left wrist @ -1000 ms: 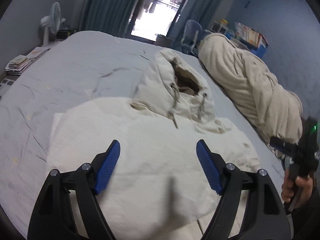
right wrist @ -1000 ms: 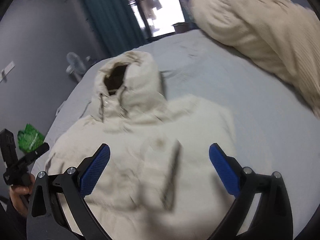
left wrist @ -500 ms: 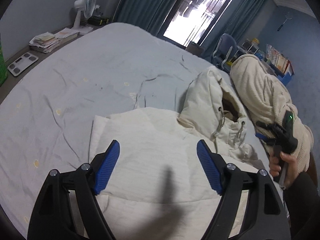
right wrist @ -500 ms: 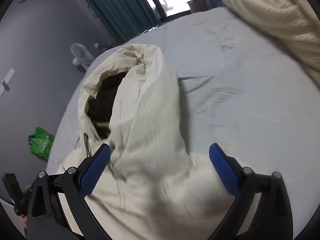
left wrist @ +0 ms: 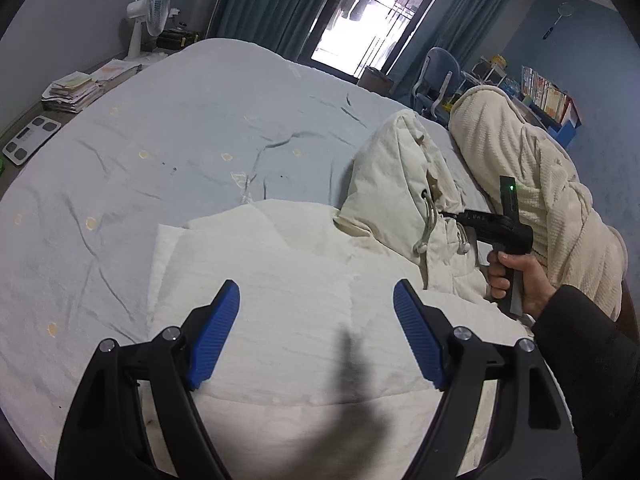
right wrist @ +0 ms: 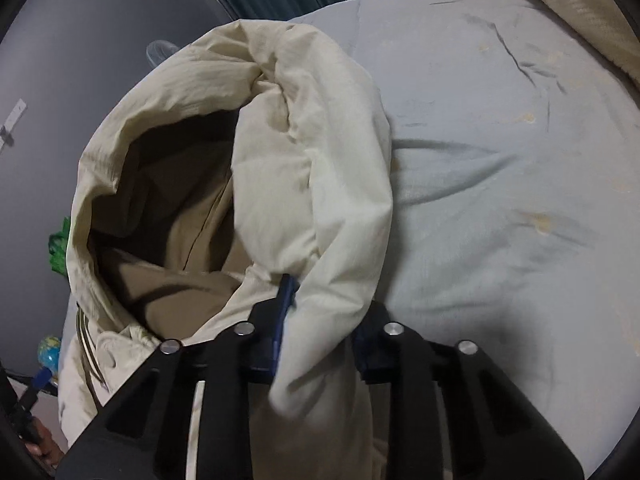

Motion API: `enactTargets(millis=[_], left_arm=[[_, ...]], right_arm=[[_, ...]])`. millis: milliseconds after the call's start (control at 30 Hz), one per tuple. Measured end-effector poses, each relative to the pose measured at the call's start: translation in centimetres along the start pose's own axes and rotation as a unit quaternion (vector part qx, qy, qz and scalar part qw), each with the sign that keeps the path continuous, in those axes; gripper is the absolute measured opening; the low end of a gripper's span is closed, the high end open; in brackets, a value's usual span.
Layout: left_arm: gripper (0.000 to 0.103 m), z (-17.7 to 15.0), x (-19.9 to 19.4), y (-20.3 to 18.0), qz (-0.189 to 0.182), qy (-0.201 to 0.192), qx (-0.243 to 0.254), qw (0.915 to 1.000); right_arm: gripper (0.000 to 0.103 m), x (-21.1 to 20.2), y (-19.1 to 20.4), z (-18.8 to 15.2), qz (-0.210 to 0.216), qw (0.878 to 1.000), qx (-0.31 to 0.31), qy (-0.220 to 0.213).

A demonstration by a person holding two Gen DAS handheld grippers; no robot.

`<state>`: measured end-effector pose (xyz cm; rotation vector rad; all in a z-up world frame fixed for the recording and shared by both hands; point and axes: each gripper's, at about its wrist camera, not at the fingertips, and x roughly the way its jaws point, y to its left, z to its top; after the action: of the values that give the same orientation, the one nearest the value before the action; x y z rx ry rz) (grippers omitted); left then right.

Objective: Fold large clothes
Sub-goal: 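Grasp the jacket hood with the right gripper, then lift the hood and fold it toward the hem with the right gripper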

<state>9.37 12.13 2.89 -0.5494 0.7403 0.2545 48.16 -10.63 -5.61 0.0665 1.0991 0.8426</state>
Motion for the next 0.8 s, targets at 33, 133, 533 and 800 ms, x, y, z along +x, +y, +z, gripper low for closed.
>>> enactTargets(millis=[33, 133, 533, 800], left_arm=[[0.075, 0.0, 0.0, 0.0, 0.000, 0.001, 0.000, 1.0000], [0.075, -0.1, 0.1, 0.0, 0.001, 0.002, 0.002, 1.0000], [0.075, -0.5, 1.1, -0.3, 0.009, 0.012, 0.011, 0.9998], [0.075, -0.2, 0.2, -0.7, -0.001, -0.001, 0.011, 0.9999]], right_arm=[[0.047, -0.3, -0.3, 0.2, 0.014, 1.000, 0.008, -0.007], [0.072, -1.7, -1.5, 1.0, 0.058, 0.996, 0.036, -0.048], [0.009, -1.1, 1.0, 3.3, 0.008, 0.998, 0.010, -0.069], [0.008, -8.7, 10.3, -1.1, -0.079, 0.982, -0.114, -0.128]])
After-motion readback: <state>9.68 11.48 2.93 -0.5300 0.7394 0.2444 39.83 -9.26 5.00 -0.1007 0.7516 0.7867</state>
